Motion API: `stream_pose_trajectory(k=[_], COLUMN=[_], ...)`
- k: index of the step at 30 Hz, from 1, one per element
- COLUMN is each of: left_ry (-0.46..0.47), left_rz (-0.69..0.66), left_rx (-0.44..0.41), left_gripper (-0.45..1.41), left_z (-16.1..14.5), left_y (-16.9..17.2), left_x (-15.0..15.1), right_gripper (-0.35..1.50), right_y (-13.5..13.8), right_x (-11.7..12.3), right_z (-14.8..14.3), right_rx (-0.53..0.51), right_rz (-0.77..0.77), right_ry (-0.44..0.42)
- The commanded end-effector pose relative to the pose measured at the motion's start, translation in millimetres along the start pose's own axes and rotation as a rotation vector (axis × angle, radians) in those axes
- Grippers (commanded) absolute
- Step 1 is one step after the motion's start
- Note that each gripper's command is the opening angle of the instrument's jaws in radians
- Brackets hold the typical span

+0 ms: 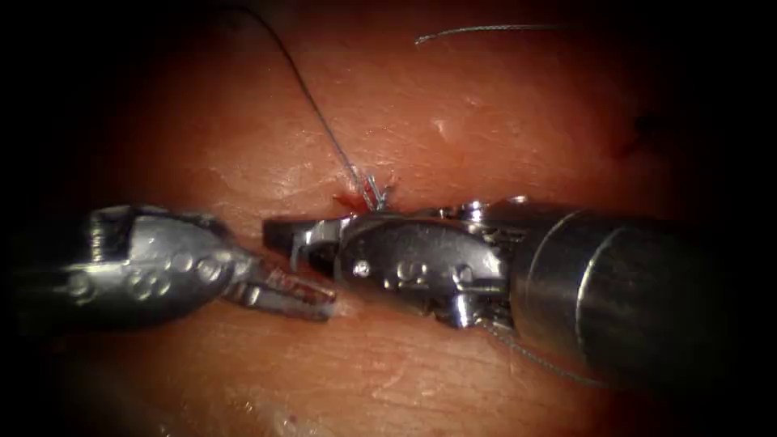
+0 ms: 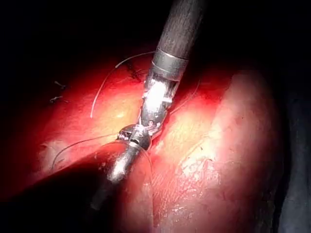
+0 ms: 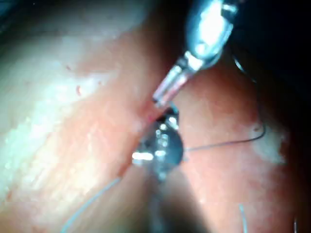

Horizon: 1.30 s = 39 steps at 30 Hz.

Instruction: Wound Closure

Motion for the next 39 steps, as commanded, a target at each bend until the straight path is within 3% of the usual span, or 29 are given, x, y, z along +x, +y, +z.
stream_pose_trajectory(k=[1, 3, 6, 10, 12, 16, 17, 20, 22, 25, 27, 29, 33, 39], left_ry=[0.000, -0.008, -0.017, -0.048, -0.070, -0.110, -0.125, -0.117, -0.107, -0.058, 0.045, 0.076, 0.205, 0.348], left_rz=[-0.002, -0.009, -0.027, -0.047, -0.083, -0.103, -0.116, -0.242, -0.327, -0.396, -0.417, -0.440, -0.591, -0.680], left_rx=[0.003, 0.033, 0.062, 0.116, 0.178, 0.238, 0.258, 0.287, 0.295, 0.311, 0.320, 0.321, 0.286, 0.227], left_gripper=[-0.45, -0.45, -0.45, -0.45, -0.16, -0.05, 0.12, 0.86, 1.13, 1.21, 1.23, 1.23, 1.25, 1.14], left_z=[0.2, -1.2, -3.0, -5.5, -6.8, -7.0, -6.8, -6.2, -5.7, -5.1, -4.6, -4.4, -4.1, -4.3], left_y=[-0.5, -0.8, -1.2, -2.1, -3.3, -4.2, -4.4, -4.6, -4.6, -4.7, -4.7, -4.7, -4.2, -3.3], left_x=[-0.4, -1.7, -3.6, -6.3, -8.8, -11.8, -13.0, -15.7, -16.8, -17.1, -16.6, -16.4, -15.6, -13.4], right_gripper=[-0.27, 0.32, 0.54, 0.56, 0.56, 0.56, 0.56, 0.56, 0.56, 0.56, 0.56, 0.56, 0.56, 0.56], right_y=[-0.1, -0.3, 0.1, 1.5, 2.4, 2.9, 3.0, 2.9, 2.7, 2.6, 2.4, 2.3, 2.0, 1.8], right_x=[0.4, 1.2, 1.9, 2.4, 2.4, 2.0, 1.9, 1.5, 1.3, 0.9, 0.6, 0.5, 0.4, 0.4], right_z=[0.3, -1.9, -4.8, -9.9, -13.0, -14.9, -15.3, -15.9, -16.1, -16.0, -15.8, -15.8, -15.6, -15.3], right_rx=[-0.007, -0.041, -0.092, -0.158, -0.209, -0.249, -0.258, -0.277, -0.284, -0.290, -0.294, -0.294, -0.297, -0.300], right_rz=[-0.010, 0.045, 0.072, 0.114, 0.150, 0.177, 0.182, 0.201, 0.207, 0.218, 0.229, 0.228, 0.232, 0.248], right_ry=[0.001, 0.015, 0.022, 0.033, 0.054, 0.058, 0.056, 0.048, 0.046, 0.046, 0.045, 0.045, 0.044, 0.045])
